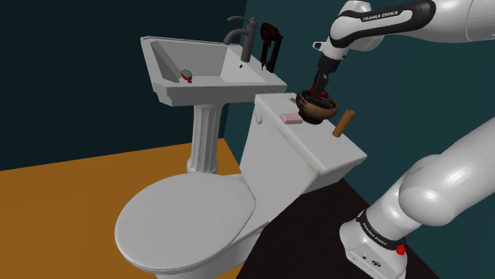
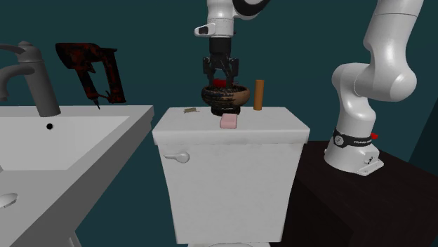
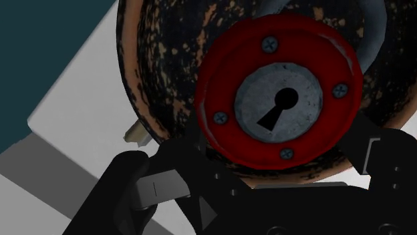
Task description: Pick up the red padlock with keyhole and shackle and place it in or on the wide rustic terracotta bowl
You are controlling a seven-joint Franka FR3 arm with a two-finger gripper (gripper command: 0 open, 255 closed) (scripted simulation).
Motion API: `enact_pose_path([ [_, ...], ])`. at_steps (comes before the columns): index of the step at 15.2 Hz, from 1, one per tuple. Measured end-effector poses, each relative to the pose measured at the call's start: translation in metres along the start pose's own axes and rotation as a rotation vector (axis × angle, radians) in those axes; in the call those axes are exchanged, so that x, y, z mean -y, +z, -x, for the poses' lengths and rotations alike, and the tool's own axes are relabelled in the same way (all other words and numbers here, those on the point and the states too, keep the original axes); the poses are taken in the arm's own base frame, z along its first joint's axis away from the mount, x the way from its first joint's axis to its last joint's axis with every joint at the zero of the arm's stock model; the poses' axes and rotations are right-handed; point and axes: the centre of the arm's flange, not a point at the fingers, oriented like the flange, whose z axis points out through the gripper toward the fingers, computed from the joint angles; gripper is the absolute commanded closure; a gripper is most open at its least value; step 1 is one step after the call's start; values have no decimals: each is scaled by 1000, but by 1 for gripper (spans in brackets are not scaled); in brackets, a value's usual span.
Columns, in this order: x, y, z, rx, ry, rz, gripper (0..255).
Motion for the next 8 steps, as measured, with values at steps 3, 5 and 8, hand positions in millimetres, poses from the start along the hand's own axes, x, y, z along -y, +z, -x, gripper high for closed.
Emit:
enact_pose_path([
  [3, 0, 0, 0, 0, 0, 0, 0],
  [5, 0, 0, 0, 0, 0, 0, 0],
  [8, -1, -15, 0, -1, 0, 1, 0],
])
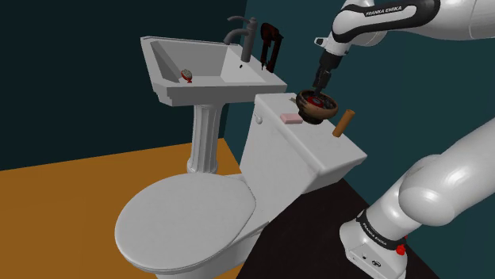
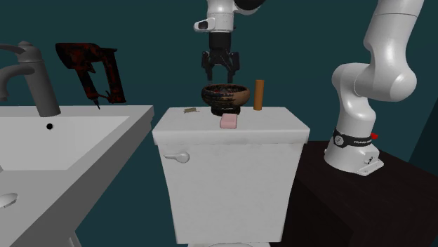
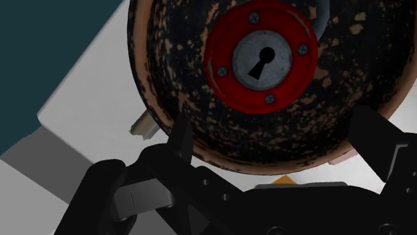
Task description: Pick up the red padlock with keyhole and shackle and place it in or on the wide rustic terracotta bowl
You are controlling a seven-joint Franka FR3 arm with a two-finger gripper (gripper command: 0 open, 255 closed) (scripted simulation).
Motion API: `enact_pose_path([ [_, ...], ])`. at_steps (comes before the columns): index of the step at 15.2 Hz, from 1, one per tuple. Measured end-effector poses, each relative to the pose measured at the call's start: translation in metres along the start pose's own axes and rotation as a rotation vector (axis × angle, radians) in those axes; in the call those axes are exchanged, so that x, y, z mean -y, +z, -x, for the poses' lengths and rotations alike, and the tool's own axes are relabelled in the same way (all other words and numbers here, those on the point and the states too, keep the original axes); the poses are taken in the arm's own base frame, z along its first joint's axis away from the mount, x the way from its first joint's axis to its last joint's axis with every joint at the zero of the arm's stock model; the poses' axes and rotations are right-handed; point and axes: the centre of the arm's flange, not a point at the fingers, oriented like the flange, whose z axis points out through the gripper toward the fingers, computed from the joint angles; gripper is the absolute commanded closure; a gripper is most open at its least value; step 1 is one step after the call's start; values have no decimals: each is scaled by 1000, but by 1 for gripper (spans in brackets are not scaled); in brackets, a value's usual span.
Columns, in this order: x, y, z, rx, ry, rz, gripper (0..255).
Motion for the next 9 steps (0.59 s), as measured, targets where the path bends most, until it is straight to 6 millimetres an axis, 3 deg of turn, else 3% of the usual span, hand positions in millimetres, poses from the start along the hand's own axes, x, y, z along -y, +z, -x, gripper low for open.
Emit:
enact_pose_path([
  [3, 1, -29, 0, 0, 0, 0, 0],
  [9, 1, -35, 0, 0, 0, -1, 0],
])
